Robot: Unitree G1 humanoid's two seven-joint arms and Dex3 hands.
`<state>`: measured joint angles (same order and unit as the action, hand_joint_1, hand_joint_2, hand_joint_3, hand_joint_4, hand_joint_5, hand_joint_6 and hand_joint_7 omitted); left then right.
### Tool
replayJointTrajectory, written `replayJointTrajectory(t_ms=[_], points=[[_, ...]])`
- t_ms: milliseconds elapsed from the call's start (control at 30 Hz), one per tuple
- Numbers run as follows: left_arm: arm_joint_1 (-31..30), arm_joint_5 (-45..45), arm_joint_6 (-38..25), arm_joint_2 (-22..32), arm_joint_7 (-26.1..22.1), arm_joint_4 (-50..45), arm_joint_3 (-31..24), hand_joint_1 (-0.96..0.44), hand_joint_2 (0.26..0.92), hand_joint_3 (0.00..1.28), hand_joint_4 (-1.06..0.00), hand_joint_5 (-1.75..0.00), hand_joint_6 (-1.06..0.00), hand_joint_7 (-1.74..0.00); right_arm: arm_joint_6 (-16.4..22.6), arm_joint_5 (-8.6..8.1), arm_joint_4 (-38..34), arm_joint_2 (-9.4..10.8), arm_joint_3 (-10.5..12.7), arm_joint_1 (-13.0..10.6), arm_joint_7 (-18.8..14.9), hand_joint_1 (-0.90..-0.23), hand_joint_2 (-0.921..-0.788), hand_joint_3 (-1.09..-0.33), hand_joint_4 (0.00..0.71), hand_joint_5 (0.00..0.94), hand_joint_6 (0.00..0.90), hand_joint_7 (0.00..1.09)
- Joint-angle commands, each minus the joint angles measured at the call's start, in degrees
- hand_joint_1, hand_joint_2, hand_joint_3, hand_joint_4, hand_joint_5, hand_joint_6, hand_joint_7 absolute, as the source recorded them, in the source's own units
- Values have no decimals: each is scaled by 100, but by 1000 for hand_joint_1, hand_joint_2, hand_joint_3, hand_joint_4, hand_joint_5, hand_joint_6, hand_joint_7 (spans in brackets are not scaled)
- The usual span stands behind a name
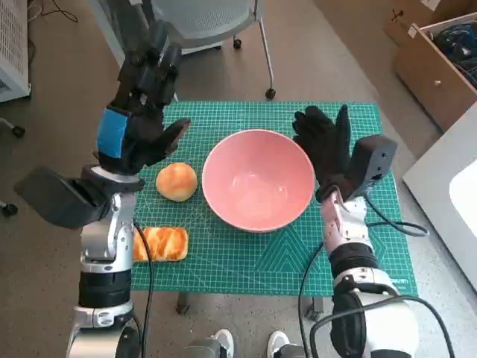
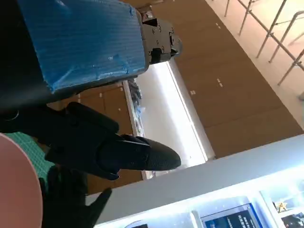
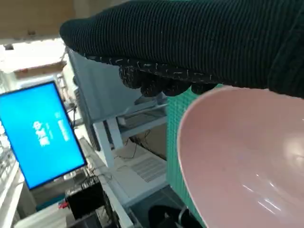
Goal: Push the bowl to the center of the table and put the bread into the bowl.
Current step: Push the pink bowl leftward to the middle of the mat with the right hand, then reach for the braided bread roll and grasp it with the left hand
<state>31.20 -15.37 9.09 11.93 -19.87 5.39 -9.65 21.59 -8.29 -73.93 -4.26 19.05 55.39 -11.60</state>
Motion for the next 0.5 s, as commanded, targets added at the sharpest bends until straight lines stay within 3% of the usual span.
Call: replayJointTrajectory(t_ms=[33,200,500], points=[[-119,69,18,216,45,-112,-121,-596,921,245,0,0,1,-229,629,210,208,-365,-173,64,-107,-590,-921,-896,185,10,214,116],[-141,150,89,352,98,-55,-170,-620,921,242,-6,-3,1,-243,1227,120,442,-550,-170,94,-405,-599,-921,-889,184,7,214,115],[-183,364,183,572,180,-8,-231,-611,921,228,0,0,1,-254,2139,-552,1306,-504,-55,-60,-1419,-639,-921,-853,189,6,228,119]])
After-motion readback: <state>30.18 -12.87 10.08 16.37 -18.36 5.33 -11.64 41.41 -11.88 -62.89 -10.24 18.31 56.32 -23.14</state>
